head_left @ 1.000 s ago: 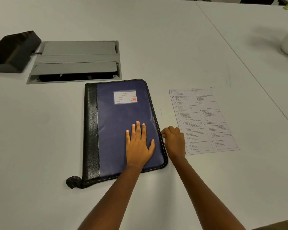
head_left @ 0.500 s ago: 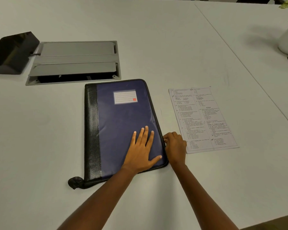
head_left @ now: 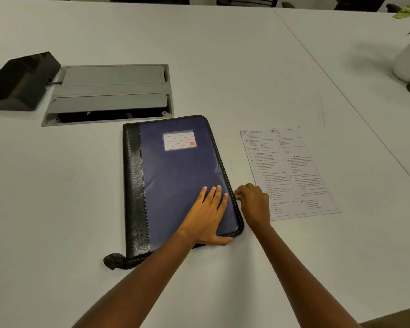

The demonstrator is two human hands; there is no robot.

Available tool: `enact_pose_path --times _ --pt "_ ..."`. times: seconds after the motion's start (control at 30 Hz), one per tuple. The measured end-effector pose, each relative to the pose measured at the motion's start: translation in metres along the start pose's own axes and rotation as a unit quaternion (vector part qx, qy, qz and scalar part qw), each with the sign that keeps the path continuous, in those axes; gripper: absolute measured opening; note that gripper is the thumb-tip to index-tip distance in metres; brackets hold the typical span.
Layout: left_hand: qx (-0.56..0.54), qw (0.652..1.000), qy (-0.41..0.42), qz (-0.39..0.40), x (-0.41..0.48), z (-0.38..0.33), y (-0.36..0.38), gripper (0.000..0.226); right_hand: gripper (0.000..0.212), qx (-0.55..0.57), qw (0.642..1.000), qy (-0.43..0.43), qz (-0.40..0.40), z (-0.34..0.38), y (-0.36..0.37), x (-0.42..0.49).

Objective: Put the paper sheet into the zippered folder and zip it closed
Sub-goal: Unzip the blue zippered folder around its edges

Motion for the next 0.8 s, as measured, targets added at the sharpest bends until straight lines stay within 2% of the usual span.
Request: enact_pose_path --times 0.27,0.8 --pt "-0.001 1.0 -0.017 0.008 0.021 -0.011 -0.021 0.093 0.015 -0.011 1.0 0.012 -0.018 -0.014 -0.013 0.005" --pt "-0.029 0.994 -0.101 -0.006 0.071 -0.018 -0.032 0.092 0.014 0.048 0.987 0.142 -0.05 -0.03 0.001 -0.027"
Point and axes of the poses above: each hand's wrist, its own x-axis towards the middle knuckle, its own y-axis out of the palm, z = x × y, the point moved 1 cm from there along x, towards the middle knuckle, and after that the axes turned 7 degrees about -x, right-handed, at the moved point
